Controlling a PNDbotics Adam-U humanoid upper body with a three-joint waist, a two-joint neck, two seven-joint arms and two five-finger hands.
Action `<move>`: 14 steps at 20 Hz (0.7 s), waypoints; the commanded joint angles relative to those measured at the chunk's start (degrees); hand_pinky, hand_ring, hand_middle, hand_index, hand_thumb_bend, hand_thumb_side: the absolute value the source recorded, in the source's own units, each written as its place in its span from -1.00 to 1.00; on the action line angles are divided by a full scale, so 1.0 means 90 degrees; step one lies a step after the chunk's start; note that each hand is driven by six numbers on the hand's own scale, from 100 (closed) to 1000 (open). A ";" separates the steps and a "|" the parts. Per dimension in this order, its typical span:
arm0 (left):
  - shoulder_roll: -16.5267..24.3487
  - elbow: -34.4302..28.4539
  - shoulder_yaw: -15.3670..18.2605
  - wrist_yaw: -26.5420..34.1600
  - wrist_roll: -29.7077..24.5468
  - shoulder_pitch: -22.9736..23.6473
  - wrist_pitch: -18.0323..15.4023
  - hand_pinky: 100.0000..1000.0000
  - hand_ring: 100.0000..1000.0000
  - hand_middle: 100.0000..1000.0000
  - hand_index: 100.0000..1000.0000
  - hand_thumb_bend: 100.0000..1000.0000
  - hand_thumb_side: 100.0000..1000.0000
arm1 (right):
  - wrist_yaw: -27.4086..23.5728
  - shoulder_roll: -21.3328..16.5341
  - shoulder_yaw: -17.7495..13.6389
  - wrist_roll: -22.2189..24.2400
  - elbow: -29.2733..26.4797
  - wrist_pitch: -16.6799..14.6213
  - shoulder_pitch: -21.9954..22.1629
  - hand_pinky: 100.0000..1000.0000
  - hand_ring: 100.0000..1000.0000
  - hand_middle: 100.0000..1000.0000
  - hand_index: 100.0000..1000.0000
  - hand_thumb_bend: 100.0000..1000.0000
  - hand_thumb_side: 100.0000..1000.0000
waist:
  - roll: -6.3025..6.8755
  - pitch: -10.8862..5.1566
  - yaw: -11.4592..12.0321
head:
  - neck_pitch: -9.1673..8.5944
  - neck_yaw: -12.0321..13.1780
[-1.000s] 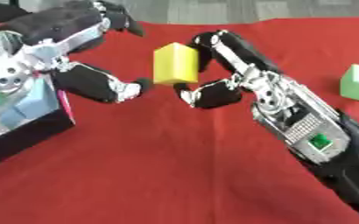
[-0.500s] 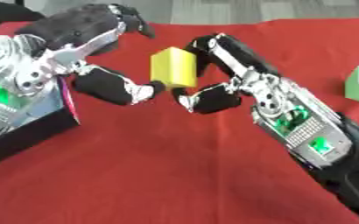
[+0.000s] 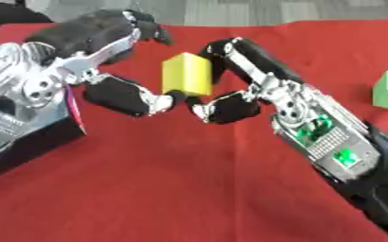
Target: Pick up the objects with one hand, pass them to the other hand, and then place them into the box on the other side of the table.
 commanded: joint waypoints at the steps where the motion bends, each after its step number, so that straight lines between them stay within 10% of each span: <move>1: 0.0048 -0.0079 0.0026 -0.0084 -0.0101 -0.0107 -0.0017 0.57 0.65 0.53 0.70 -0.17 0.20 | 0.0003 0.0011 -0.0040 0.0038 -0.0167 0.0003 -0.0135 0.62 0.06 -0.17 -0.10 -1.00 -1.00 | 0.0024 -0.0226 0.0001 | 0.0046 0.0005; 14: -0.0034 -0.0079 -0.0001 -0.0270 -0.0105 -0.0097 0.0019 0.54 0.61 0.48 0.65 -0.46 -0.09 | -0.0192 -0.0021 -0.0049 0.0060 -0.0329 0.0138 -0.0126 0.61 0.02 -0.19 -0.12 -1.00 -1.00 | -0.0001 -0.0218 -0.0015 | 0.0044 0.0038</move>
